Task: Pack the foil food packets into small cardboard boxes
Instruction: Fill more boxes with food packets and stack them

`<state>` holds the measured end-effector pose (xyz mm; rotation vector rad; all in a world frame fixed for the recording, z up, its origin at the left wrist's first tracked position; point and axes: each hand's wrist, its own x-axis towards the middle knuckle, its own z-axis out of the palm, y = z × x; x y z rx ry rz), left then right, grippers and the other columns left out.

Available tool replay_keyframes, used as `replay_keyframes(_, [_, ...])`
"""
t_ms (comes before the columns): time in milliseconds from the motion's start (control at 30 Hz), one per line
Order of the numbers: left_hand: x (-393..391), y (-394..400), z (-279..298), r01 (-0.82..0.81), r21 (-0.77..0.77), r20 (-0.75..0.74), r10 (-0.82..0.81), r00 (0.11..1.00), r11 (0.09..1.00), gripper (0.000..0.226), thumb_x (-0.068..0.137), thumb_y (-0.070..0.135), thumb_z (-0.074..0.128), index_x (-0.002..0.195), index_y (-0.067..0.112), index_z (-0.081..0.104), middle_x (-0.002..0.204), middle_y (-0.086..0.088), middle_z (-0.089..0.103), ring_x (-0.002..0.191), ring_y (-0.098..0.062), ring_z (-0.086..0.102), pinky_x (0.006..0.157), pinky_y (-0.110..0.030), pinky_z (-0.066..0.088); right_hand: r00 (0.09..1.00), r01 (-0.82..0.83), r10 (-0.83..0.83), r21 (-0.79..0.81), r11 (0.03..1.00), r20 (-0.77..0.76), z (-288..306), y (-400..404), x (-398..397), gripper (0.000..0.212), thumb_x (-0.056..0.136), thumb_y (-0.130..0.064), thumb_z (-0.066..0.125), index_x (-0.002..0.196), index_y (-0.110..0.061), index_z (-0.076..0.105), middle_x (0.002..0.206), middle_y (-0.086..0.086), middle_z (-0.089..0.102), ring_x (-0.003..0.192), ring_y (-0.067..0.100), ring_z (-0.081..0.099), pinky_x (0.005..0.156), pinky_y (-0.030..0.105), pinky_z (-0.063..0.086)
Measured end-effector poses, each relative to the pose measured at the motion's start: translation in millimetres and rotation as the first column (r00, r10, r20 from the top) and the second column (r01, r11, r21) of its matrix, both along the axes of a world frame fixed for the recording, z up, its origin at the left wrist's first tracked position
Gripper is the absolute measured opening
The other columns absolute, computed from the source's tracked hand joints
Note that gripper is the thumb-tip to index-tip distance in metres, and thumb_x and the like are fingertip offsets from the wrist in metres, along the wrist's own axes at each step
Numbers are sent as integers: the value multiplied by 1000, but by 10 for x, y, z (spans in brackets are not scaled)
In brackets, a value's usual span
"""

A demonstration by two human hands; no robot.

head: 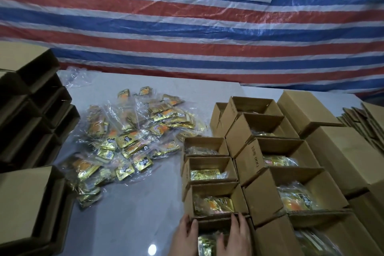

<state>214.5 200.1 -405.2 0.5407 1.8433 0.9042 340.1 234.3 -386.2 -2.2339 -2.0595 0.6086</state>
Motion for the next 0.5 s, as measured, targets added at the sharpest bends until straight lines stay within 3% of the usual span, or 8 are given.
replay_keyframes(100, [-267,-9,30,16,-20,-42,-17,999,1000,43,101,41,42,140,22,47,143,0,52,129,-16,48,97,-18,32,997,-18,16,14,1000,74,70,70,-52,67,94,-51,47,153,-29,25,162,-5,13,149,14,18,118,25,20])
replay_keyframes(200, [-640,0,34,59,3,-121,-58,991,998,35,102,36,42,131,21,53,136,-2,56,122,-16,52,87,-16,33,997,-33,30,47,998,65,136,141,-229,60,93,-44,49,148,-28,33,158,-5,23,144,14,27,116,27,26])
replay_keyframes(333, [-1262,36,96,82,67,-210,-66,975,994,16,101,30,45,113,26,55,117,0,64,99,-11,57,80,-19,37,969,-98,128,147,984,-210,176,311,-614,49,91,-25,59,139,-16,51,148,-2,41,134,20,41,111,36,37])
replay_keyframes(433, [-1692,103,252,115,89,-324,-81,943,989,10,100,28,46,103,30,55,96,8,64,93,-10,59,73,-20,40,905,-194,256,208,959,-341,235,452,-986,34,92,-15,58,126,-11,60,123,-2,55,113,19,55,96,31,44])
replay_keyframes(500, [-1923,125,410,151,108,-396,-97,913,983,13,100,28,46,104,27,59,91,12,61,90,-9,58,71,-21,39,873,-240,305,208,948,-381,265,504,-1203,27,91,-11,59,118,-8,65,111,0,60,100,19,58,85,25,41])
